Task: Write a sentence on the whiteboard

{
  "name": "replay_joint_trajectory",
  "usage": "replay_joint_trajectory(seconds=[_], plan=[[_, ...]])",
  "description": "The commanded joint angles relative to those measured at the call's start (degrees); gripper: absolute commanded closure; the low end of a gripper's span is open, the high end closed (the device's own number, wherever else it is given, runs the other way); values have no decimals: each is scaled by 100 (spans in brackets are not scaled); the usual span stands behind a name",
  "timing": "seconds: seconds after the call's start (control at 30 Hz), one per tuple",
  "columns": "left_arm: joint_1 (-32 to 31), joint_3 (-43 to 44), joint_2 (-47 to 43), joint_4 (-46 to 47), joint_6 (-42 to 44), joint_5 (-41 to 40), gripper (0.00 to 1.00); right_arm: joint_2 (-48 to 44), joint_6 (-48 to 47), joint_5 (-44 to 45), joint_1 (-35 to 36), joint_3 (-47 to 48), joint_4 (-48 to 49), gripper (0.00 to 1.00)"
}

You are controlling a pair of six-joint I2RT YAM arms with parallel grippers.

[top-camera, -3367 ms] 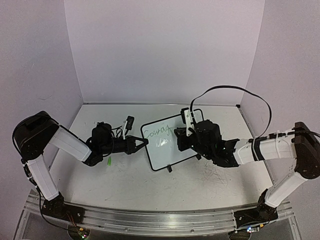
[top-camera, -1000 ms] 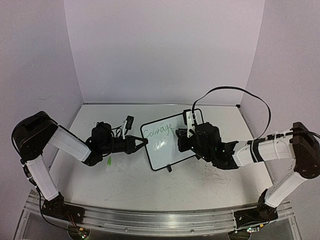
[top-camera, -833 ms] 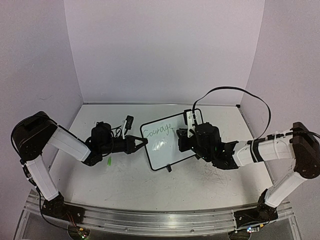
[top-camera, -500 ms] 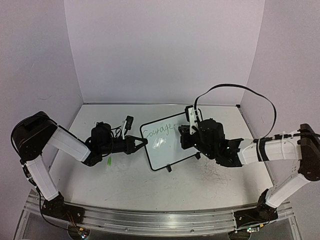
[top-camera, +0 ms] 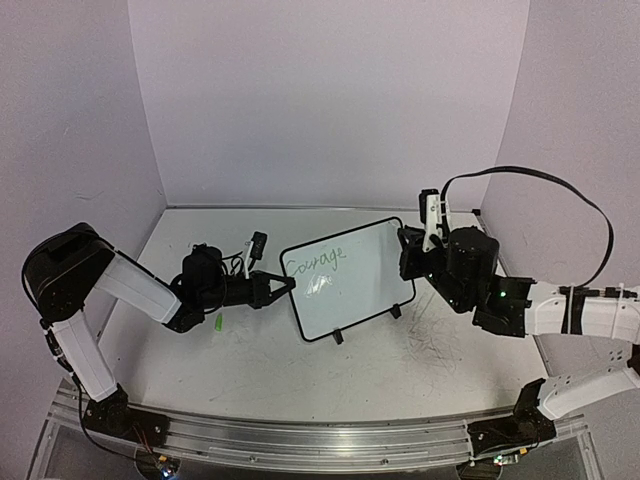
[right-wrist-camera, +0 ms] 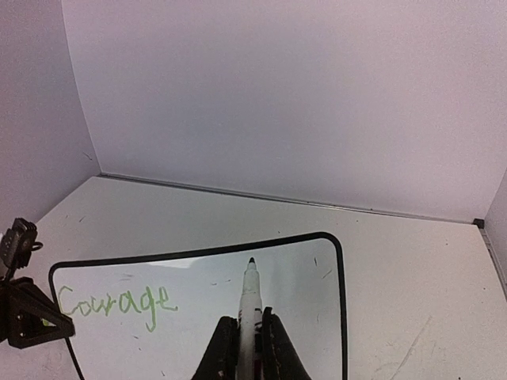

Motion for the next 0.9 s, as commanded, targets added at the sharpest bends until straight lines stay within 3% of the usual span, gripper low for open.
replay_joint_trajectory(seconds=[0.0,0.3,0.57,0.87], plan=[[22,-9,-154,-233,47,-88,100,-237,-16,69,9,-7,-67,100],[22,41,-102,-316,115,-209,100,-212,37,-445,9,-85,-216,100],[21,78,-117,-402,186,-230,99,351,72,-895,12,158,-218,100],[22,124,-122,-437,176,-187,93,545,167,-1042,8,179,-184,100]])
